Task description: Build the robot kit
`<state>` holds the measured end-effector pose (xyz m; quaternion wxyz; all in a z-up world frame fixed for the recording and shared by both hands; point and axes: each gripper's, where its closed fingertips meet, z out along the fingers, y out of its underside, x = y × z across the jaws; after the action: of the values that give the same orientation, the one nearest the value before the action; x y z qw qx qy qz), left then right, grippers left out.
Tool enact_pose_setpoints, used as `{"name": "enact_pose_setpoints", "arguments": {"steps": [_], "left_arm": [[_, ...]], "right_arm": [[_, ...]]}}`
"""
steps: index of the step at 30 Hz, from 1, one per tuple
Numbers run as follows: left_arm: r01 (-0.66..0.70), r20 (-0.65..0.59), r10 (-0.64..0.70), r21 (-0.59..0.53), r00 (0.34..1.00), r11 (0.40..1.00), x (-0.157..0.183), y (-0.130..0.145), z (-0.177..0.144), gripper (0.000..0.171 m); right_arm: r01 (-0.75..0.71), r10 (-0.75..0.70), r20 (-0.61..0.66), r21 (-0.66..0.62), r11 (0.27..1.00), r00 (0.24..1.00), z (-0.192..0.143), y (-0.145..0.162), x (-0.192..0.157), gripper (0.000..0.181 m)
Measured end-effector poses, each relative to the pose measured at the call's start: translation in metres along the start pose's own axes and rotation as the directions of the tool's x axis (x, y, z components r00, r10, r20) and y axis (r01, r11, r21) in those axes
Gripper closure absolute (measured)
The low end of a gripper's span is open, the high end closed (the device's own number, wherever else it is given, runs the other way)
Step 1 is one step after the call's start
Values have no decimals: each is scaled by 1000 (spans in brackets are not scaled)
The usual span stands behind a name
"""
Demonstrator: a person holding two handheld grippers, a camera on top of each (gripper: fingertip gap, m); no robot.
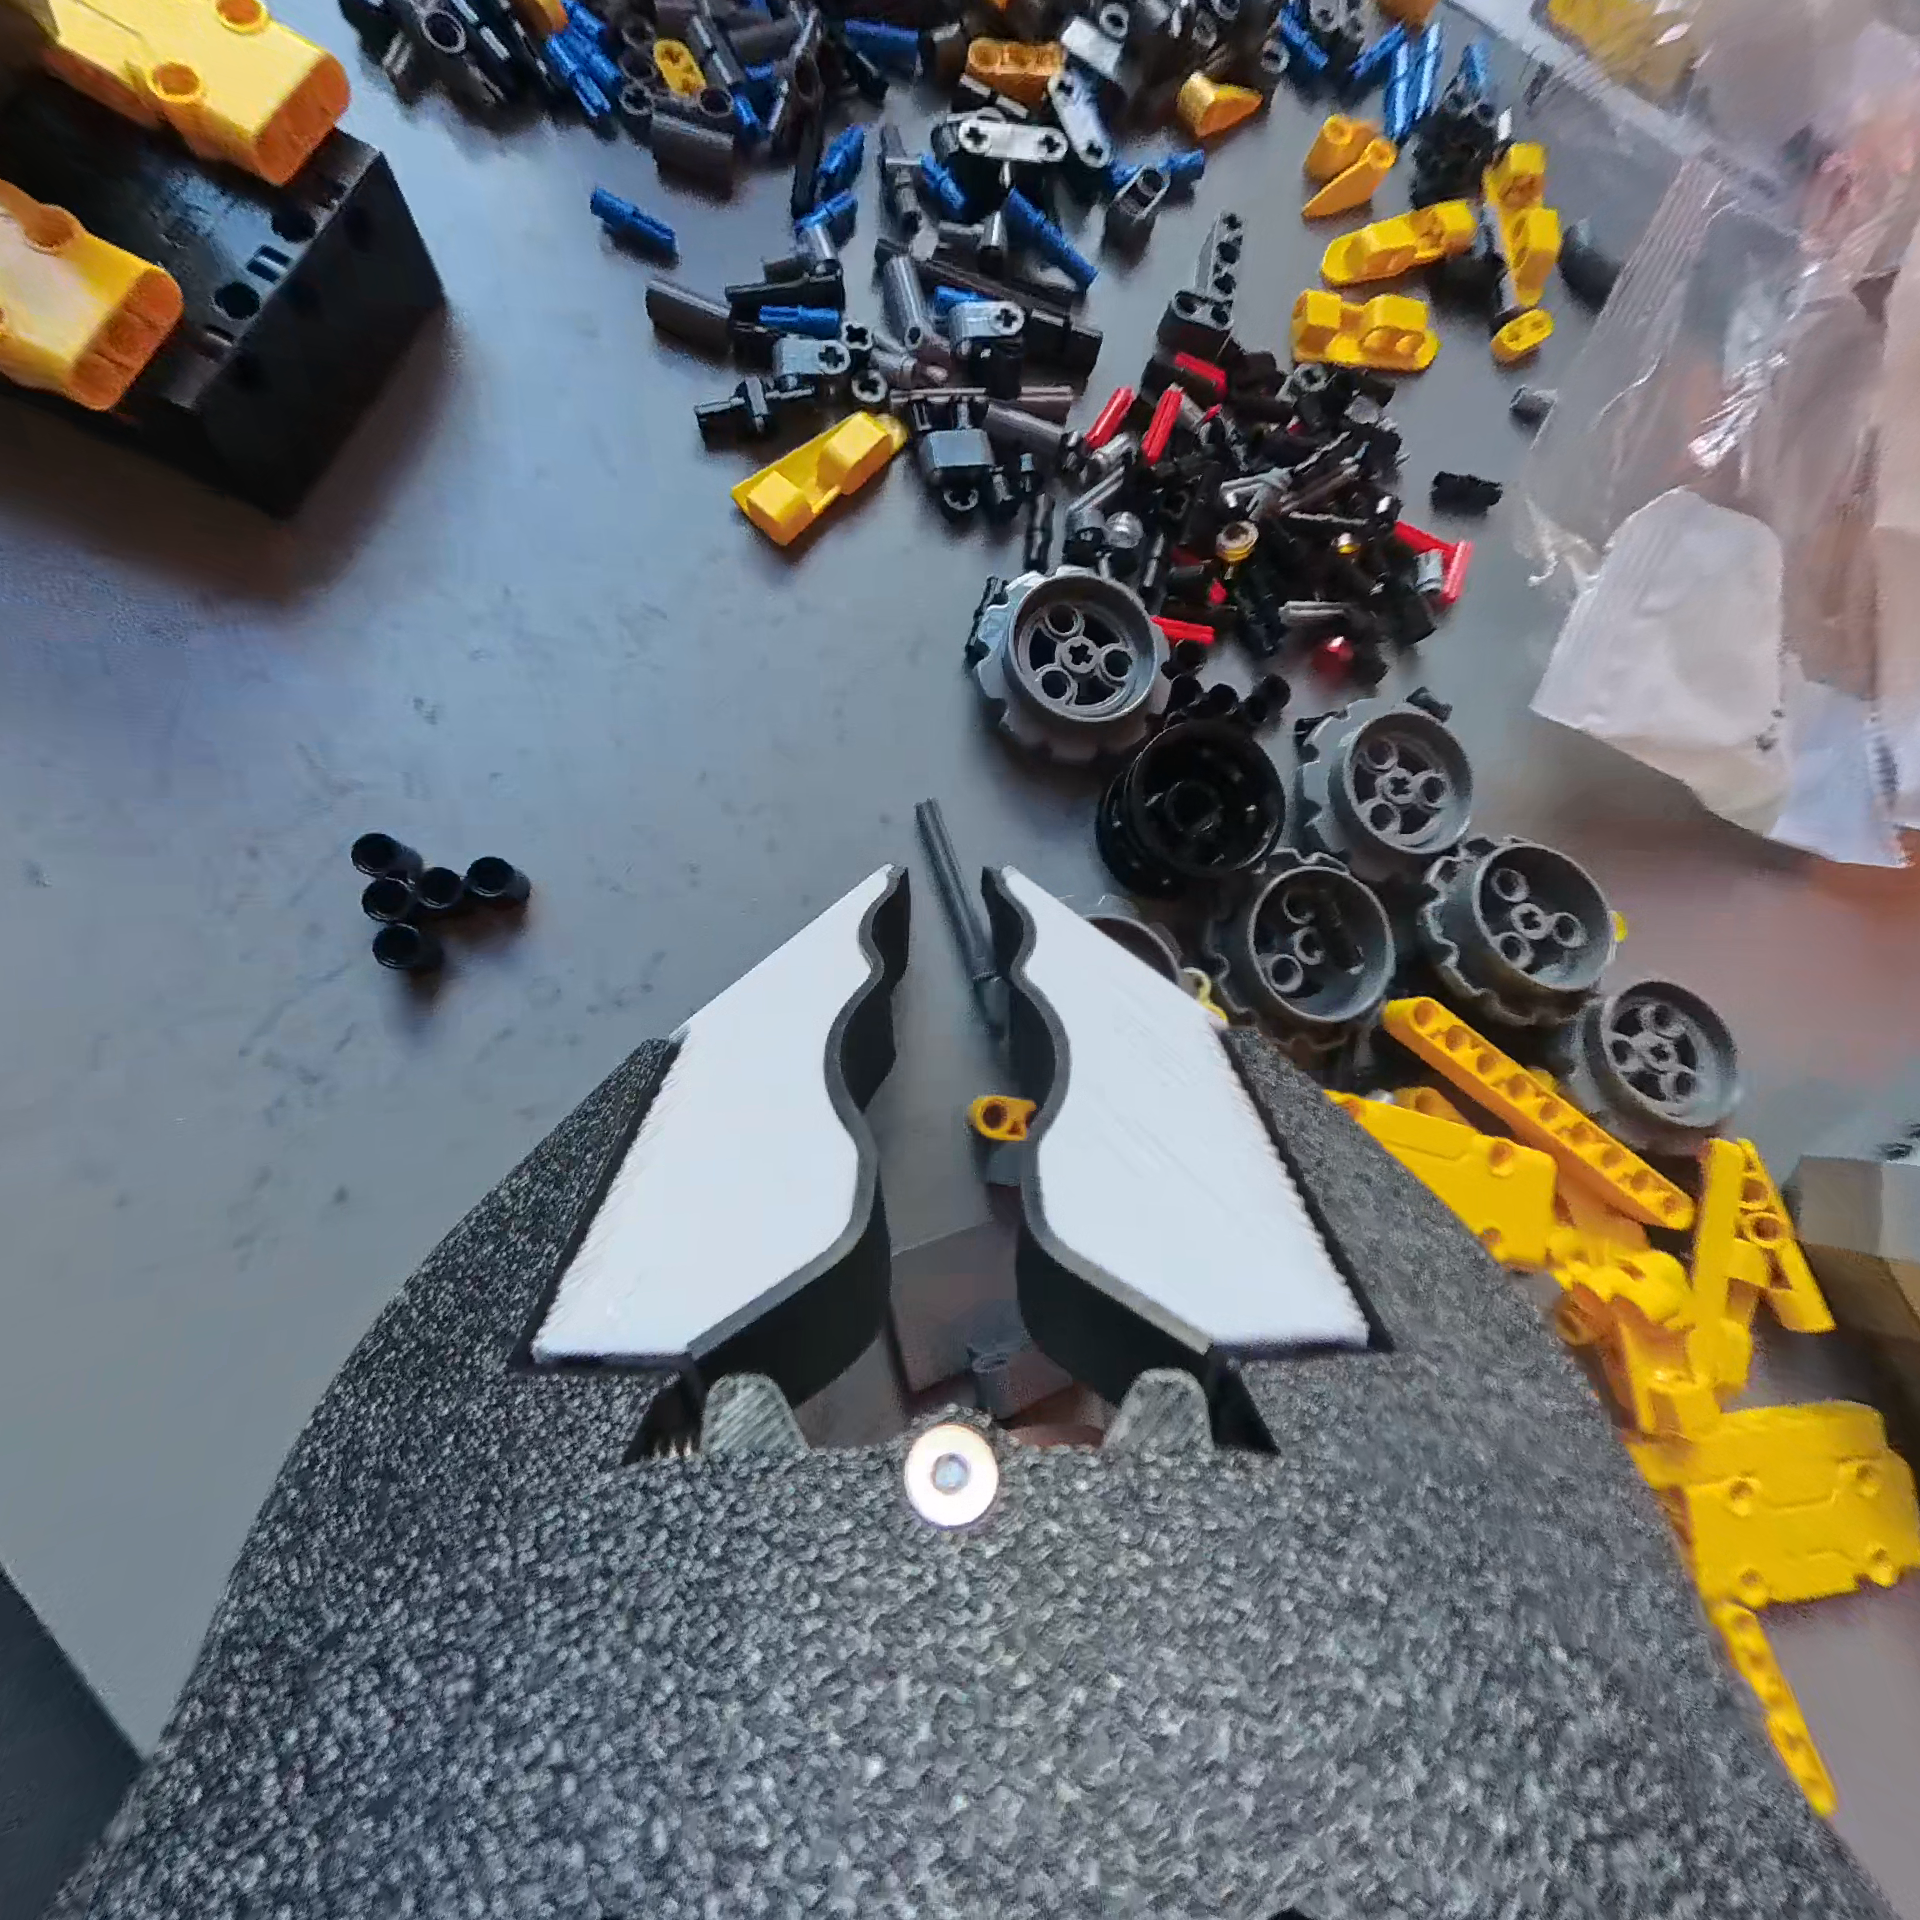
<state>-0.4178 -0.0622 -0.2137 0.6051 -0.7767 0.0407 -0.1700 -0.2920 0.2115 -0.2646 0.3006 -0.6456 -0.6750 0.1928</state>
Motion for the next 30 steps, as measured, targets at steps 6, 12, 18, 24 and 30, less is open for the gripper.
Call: {"name": "enact_pose_setpoints", "arguments": {"steps": [6,12,18,24,30], "left_arm": [[13,-11,-13,-7,1000,1000,0,1,1,143],[30,-18,-30,19,999,999,-1,-4,-3,143],[36,-34,-35,32,999,999,1,-7,-4,143],[39,-46,-37,34,998,999,4,-8,-4,143],[29,-44,-28,27,999,999,6,-7,-3,143]], "right_arm": [[-70,72,97,-15,997,993,2,1,-7,177],[-78,81,90,-36,996,993,0,2,-14,177],[-127,131,192,-33,991,973,-5,0,-46,177],[-150,155,258,-38,988,954,-10,-1,-66,175],[-163,160,265,-13,987,951,-18,-4,-68,169]]}}
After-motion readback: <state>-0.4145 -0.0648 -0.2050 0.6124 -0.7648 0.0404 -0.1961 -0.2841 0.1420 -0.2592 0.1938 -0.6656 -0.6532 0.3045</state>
